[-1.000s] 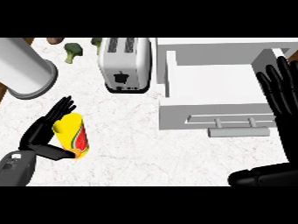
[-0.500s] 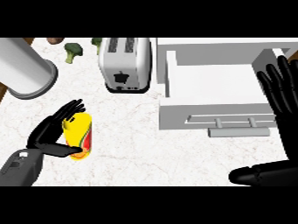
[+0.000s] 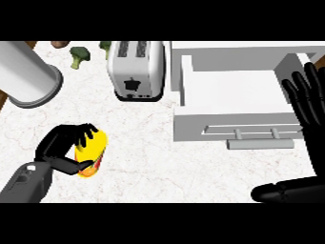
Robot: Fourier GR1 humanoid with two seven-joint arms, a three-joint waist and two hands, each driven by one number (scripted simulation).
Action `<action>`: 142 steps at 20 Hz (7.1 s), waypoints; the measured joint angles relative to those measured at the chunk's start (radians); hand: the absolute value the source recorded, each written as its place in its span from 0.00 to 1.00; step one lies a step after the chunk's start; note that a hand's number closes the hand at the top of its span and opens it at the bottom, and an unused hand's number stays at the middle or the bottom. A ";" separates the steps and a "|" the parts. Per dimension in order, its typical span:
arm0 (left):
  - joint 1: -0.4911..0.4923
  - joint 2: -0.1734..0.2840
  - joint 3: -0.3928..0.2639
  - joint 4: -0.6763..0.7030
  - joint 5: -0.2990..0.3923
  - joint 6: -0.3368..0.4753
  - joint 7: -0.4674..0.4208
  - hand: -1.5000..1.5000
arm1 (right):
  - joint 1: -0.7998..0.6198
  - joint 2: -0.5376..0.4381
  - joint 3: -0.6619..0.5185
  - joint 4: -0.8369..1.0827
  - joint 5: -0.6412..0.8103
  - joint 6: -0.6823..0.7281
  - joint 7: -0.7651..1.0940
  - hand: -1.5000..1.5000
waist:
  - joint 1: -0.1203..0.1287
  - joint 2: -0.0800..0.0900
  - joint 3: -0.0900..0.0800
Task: Pick up the cup, place it into the drawer and close the drawer
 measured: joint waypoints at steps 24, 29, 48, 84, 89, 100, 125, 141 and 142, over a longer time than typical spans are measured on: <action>0.142 -0.217 0.082 -0.514 0.177 0.450 0.095 1.00 | 0.017 -0.010 -0.029 -0.027 -0.013 0.002 0.031 0.00 | 0.026 -0.004 -0.003; 0.086 -0.255 0.042 -0.668 0.193 0.518 0.263 1.00 | 0.035 0.001 -0.022 -0.025 -0.001 0.002 0.011 0.00 | 0.023 -0.003 -0.004; -0.379 -0.307 -0.013 -0.717 0.109 0.842 0.650 1.00 | 0.004 -0.011 -0.049 0.008 -0.008 0.014 0.003 0.00 | 0.012 0.000 -0.004; -0.906 -0.314 -0.383 0.146 0.432 1.079 0.449 1.00 | -0.015 -0.014 -0.046 0.074 -0.020 0.064 -0.050 0.00 | -0.057 0.016 -0.003; -0.920 -0.313 -0.474 0.192 0.459 1.109 0.451 1.00 | -0.044 -0.012 -0.039 0.097 -0.015 0.065 -0.059 0.00 | -0.075 0.022 -0.003; -0.952 -0.314 -0.578 0.195 0.529 1.164 0.477 0.00 | -0.065 0.004 -0.028 0.094 -0.044 0.069 -0.057 0.00 | -0.094 0.026 -0.003; -0.642 -0.127 -0.419 -0.271 0.693 1.104 0.426 0.00 | 0.050 -0.169 -0.054 -0.004 -0.011 0.250 -0.025 1.00 | 0.049 -0.012 -0.005; -0.111 0.161 -0.333 -0.780 0.732 0.999 0.490 0.00 | 0.021 -0.229 0.130 0.129 0.459 0.238 -0.142 1.00 | 0.053 -0.003 -0.004; -0.086 0.174 -0.324 -0.791 0.738 0.981 0.486 0.00 | 0.021 -0.238 0.148 0.152 0.508 0.227 -0.168 1.00 | 0.054 -0.002 -0.004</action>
